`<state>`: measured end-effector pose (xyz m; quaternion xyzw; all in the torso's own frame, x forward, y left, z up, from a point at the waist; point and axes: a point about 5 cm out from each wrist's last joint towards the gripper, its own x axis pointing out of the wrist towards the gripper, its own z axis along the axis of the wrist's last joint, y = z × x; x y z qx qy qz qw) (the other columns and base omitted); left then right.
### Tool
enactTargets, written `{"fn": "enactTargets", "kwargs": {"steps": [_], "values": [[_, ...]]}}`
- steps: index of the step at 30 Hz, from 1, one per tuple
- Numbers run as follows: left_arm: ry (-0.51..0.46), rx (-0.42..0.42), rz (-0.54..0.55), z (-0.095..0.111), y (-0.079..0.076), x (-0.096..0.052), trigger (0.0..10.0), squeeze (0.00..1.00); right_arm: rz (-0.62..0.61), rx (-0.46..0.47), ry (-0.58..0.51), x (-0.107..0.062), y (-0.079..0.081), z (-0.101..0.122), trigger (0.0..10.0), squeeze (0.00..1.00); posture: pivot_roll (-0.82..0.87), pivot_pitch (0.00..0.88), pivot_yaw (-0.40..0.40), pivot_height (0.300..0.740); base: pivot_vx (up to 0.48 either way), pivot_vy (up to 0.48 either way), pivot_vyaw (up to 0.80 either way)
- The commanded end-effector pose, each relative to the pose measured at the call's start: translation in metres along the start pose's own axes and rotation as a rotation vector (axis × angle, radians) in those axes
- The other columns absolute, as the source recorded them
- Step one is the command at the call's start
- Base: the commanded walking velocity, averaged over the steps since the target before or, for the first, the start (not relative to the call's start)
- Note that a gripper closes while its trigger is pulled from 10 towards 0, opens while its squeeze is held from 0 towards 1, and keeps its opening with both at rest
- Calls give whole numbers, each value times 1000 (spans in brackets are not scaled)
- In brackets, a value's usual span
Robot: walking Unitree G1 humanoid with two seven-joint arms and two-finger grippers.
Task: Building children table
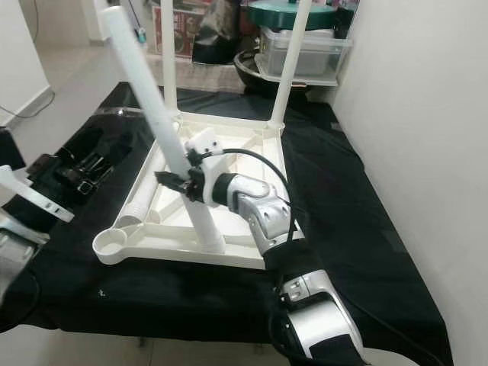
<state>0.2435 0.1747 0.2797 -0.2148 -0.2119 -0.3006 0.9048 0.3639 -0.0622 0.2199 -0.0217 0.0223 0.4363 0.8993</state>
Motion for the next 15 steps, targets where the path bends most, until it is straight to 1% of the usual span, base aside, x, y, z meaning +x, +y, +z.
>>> {"fn": "enactTargets", "kwargs": {"steps": [1, 2, 4, 5, 6, 7, 8, 9, 10, 11, 12, 13, 14, 15], "values": [[-1, 4, -54, 4, -8, 0, 10000, 0, -121, 35, -71, -10, -24, 17, 0, 0, 129, 0, -91, 740, 0, 0, 0], [-1, 4, -54, 4, -8, 0, 10000, 0, -121, 35, -71, -10, -24, 17, 0, 0, 129, 0, -91, 740, 0, 0, 0], [15, -13, -44, -1, -7, -3, 10000, 0, -187, 79, -183, -16, -37, 42, 0, 0, 127, 0, -87, 740, 0, 0, 0], [55, -7, -21, -8, -4, -5, 10000, 0, -231, 110, -265, -21, -46, 59, 0, 0, 126, 0, -87, 740, 0, 0, 0], [87, -3, -7, -12, -3, -7, 10000, 0, -256, 133, -318, -24, -50, 70, 0, 0, 126, 0, -87, 740, 0, 0, 0], [87, -3, -7, -12, -3, -7, 10000, 0, -256, 133, -318, -24, -50, 70, 0, 0, 126, 0, -87, 740, 0, 0, 0], [108, 1, 2, -15, -2, -9, 10000, 0, -270, 146, -346, -26, -53, 76, 0, 0, 126, 0, -87, 740, 0, 0, 0], [126, -13, 20, -19, 0, -11, 10000, 0, -291, 188, -402, -30, -58, 87, 0, 0, 127, 0, -88, 740, 0, 0, 0], [126, -13, 20, -19, 0, -11, 10000, 0, -291, 188, -402, -30, -58, 87, 0, 0, 127, 0, -88, 740, 0, 0, 0], [129, -28, 26, -22, 0, -12, 10000, 0, -312, 220, -448, -33, -61, 95, 0, 0, 127, 0, -88, 740, 0, 0, 0], [129, -28, 26, -22, 0, -12, 10000, 0, -312, 220, -448, -33, -61, 95, 0, 0, 127, 0, -88, 740, 0, 0, 0], [139, -42, 33, -27, 0, -14, 10000, 0, -349, 262, -510, -36, -66, 104, 0, 0, 128, 0, -86, 740, 0, 0, 0], [139, -42, 33, -27, 0, -14, 10000, 0, -349, 262, -510, -36, -66, 104, 0, 0, 128, 0, -86, 740, 0, 0, 0], [159, -49, 48, -32, 2, -16, 10000, 0, -376, 302, -562, -39, -70, 110, 0, 0, 135, 0, -86, 740, 0, 0, 0]]}}
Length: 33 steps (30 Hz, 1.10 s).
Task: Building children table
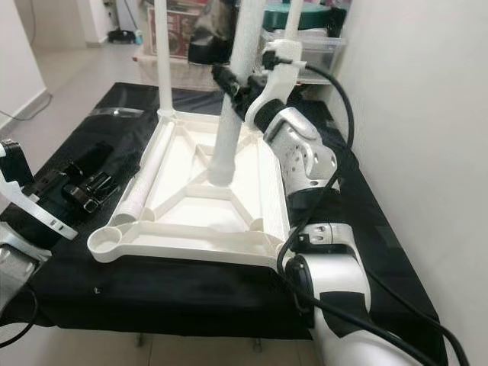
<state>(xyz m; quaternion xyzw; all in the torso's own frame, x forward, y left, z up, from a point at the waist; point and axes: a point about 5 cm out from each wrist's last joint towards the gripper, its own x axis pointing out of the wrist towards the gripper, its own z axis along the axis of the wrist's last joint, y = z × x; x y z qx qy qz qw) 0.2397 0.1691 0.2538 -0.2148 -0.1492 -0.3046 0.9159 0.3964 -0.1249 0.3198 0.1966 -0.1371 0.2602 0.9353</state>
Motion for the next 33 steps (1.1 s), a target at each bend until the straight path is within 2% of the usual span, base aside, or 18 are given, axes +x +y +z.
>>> {"fn": "enactTargets", "kwargs": {"steps": [1, 4, 5, 6, 8, 9, 10, 11, 15, 17, 25, 32, 33], "values": [[39, -15, 22, -9, 2, -2, 10000, 0, -24, 43, -79, 3, 0, 14, 0, 0, 135, 0, -86, 740, 0, 0, 0], [102, -9, 56, -21, 9, -7, 10000, 0, -86, 125, -143, 5, -4, 21, 0, 0, 139, 0, -85, 740, 0, 0, 0], [195, 40, 122, -35, 18, -13, 10000, 0, -154, 177, -179, 5, -10, 26, 0, 0, 137, 0, -82, 740, 0, 0, 0], [195, 40, 122, -35, 18, -13, 10000, 0, -154, 177, -179, 5, -10, 26, 0, 0, 137, 0, -82, 740, 0, 0, 0], [340, 95, 226, -56, 32, -24, 10000, 0, -234, 283, -224, 4, -18, 31, 0, 0, 137, 0, -81, 740, 0, 0, 0], [340, 95, 226, -56, 32, -24, 10000, 0, -234, 283, -224, 4, -18, 31, 0, 0, 137, 0, -81, 740, 0, 0, 0], [381, 122, 265, -63, 36, -27, 10000, 0, -253, 334, -237, 4, -20, 32, 0, 0, 134, 0, -72, 740, 0, 0, 0], [382, 106, 288, -67, 38, -27, 10000, 0, -251, 354, -242, 4, -19, 32, 0, 0, 132, 0, -70, 740, 0, 0, 0], [379, 93, 301, -68, 38, -27, 10000, 0, -251, 365, -246, 4, -18, 31, 0, 0, 132, 0, -70, 740, 0, 0, 0], [396, 90, 301, -75, 39, -25, 10000, 0, -219, 358, -231, 5, -10, 24, 0, 0, 124, 0, -62, 740, 0, 0, 0], [405, 93, 273, -78, 36, -24, 10000, 0, -185, 340, -231, 5, -4, 21, 0, 0, 126, 0, -62, 740, 0, 0, 0], [420, 144, 247, -78, 36, -23, 10000, 0, -168, 319, -222, 6, 1, 16, 0, 0, 132, 0, -68, 740, 0, 0, 0], [433, 199, 228, -77, 37, -19, 10000, 0, -168, 308, -204, 6, 4, 9, 0, 0, 133, 0, -65, 740, 0, 0, 0]]}}
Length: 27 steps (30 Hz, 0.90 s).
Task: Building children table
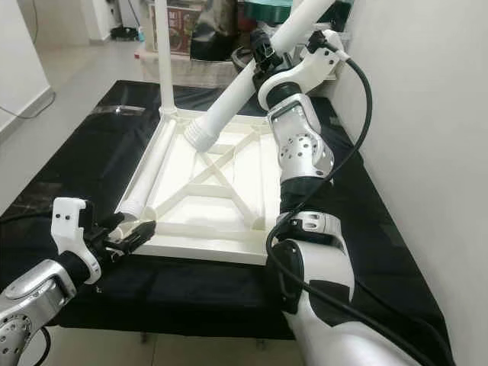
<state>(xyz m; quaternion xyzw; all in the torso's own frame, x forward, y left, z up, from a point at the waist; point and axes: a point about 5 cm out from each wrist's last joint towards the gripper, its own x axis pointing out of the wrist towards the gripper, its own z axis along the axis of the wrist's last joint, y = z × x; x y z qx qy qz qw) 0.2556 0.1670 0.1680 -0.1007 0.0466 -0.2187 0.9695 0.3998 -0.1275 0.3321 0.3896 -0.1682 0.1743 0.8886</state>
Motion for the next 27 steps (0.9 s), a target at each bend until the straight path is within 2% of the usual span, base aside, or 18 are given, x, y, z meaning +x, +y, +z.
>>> {"fn": "enactTargets", "kwargs": {"steps": [1, 2, 5, 10, 11, 12, 13, 15, 16, 17, 19, 20, 21, 22, 23, 25, 26, 27], "values": [[14, 63, -3, 1, 2, 3, 10000, 0, 14, -34, 2, -1, 3, -4, 0, 0, 133, 0, -65, 740, 0, 0, 0], [20, 98, -12, 3, 1, 5, 10000, 0, 14, -43, 12, -2, 4, -7, 0, 0, 133, 0, -65, 740, 0, 0, 0], [24, 136, -24, 5, 1, 9, 10000, 0, 16, -55, 25, -4, 6, -13, 0, 0, 132, 0, -63, 740, 0, 0, 0], [20, 150, -27, 7, 2, 13, 10000, 0, 32, -57, 34, -7, 9, -18, 0, 0, 131, 0, -59, 740, 0, 0, 0], [19, 152, -30, 8, 3, 13, 10000, 0, 115, -29, 21, -10, 18, -19, 0, 0, 127, 0, -54, 740, 0, 0, 0], [19, 152, -30, 8, 3, 13, 10000, 0, 115, -29, 21, -10, 18, -19, 0, 0, 127, 0, -54, 740, 0, 0, 0], [19, 152, -34, 8, 3, 13, 10000, 0, 194, 3, 5, -13, 27, -19, 0, 0, 126, 0, -53, 740, 0, 0, 0], [22, 141, -44, 6, 1, 11, 10000, 0, 380, 146, -41, -19, 40, -9, 0, 0, 136, 0, -56, 740, 0, 0, 0], [22, 141, -44, 6, 1, 11, 10000, 0, 380, 146, -41, -19, 40, -9, 0, 0, 136, 0, -56, 740, 0, 0, 0], [23, 137, -46, 5, 1, 9, 10000, 0, 432, 194, -57, -22, 41, -3, 0, 0, 136, 0, -56, 740, 0, 0, 0], [44, 116, -29, -2, 3, 4, 10000, 0, 724, 364, -72, -37, 49, 22, 0, 0, 143, 0, -63, 740, 0, 0, 0], [44, 116, -29, -2, 3, 4, 10000, 0, 724, 364, -72, -37, 49, 22, 0, 0, 143, 0, -63, 740, 0, 0, 0], [54, 113, -22, -5, 4, 2, 10000, 0, 840, 402, -76, -45, 53, 31, 0, 0, 143, 0, -63, 740, 0, 0, 0], [54, 113, -22, -5, 4, 2, 10000, 0, 840, 402, -76, -45, 53, 31, 0, 0, 143, 0, -63, 740, 0, 0, 0], [63, 115, -20, -8, 4, 1, 10000, 0, 1039, 362, -19, -61, 61, 33, 0, 0, 143, 0, -65, 740, 0, 0, 0], [63, 115, -20, -8, 4, 1, 10000, 0, 1039, 362, -19, -61, 61, 33, 0, 0, 143, 0, -65, 740, 0, 0, 0], [66, 118, -20, -9, 4, 1, 10000, 0, 1144, 307, 76, -74, 63, 24, 0, 0, 143, 0, -66, 740, 0, 0, 0], [65, 121, -20, -9, 3, 2, 10000, 0, 1187, 284, 155, -81, 61, 13, 0, 0, 146, 0, -69, 740, 0, 0, 0]]}}
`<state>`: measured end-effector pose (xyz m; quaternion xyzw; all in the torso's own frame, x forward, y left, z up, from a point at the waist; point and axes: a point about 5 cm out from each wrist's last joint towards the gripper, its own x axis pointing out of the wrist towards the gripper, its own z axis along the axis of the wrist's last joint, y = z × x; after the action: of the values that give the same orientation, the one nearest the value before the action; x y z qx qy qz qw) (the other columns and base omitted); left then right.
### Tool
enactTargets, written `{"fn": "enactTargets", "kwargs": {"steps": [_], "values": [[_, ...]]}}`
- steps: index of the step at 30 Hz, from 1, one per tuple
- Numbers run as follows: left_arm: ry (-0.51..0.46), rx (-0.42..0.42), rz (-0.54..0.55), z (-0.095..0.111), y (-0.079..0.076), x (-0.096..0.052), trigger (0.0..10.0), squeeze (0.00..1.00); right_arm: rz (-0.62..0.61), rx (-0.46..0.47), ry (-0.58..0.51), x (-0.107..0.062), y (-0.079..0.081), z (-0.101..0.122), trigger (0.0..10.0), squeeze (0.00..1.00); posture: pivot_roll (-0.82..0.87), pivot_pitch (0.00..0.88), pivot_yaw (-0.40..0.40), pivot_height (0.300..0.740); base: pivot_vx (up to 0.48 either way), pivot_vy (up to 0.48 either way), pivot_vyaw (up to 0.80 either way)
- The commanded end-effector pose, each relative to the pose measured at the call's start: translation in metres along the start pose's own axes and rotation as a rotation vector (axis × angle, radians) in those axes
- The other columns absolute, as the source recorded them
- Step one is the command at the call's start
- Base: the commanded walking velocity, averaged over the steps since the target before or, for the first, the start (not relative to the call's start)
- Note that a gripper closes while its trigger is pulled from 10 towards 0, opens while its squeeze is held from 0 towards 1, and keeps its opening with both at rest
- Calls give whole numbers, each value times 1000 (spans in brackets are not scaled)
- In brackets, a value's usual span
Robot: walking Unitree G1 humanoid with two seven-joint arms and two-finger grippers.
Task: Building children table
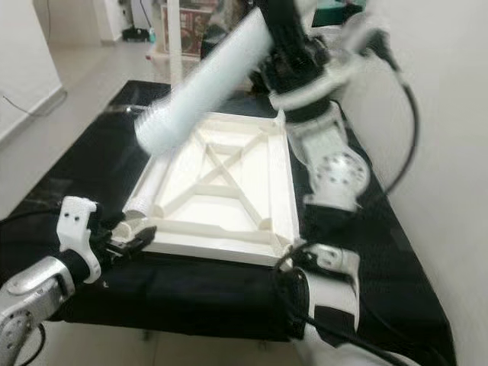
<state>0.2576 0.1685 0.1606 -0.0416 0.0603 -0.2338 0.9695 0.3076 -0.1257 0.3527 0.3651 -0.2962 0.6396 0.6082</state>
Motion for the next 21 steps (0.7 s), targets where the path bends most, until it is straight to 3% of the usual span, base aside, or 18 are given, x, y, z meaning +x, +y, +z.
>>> {"fn": "enactTargets", "kwargs": {"steps": [1, 4, 21], "values": [[9, 10, 1, -2, -1, 0, 10000, 0, 82, 38, 105, 0, 6, -16, 0, 0, 146, 0, -69, 740, 0, 0, 0], [6, 14, 3, -1, 0, 2, 10000, 0, 102, 50, 193, -10, 6, -31, 0, 0, 149, 0, -70, 740, 0, 0, 0], [20, 15, -10, -5, -1, -1, 10000, 0, 212, 96, 258, -14, 18, -35, 0, 0, 145, 0, -67, 740, 0, 0, 0]]}}
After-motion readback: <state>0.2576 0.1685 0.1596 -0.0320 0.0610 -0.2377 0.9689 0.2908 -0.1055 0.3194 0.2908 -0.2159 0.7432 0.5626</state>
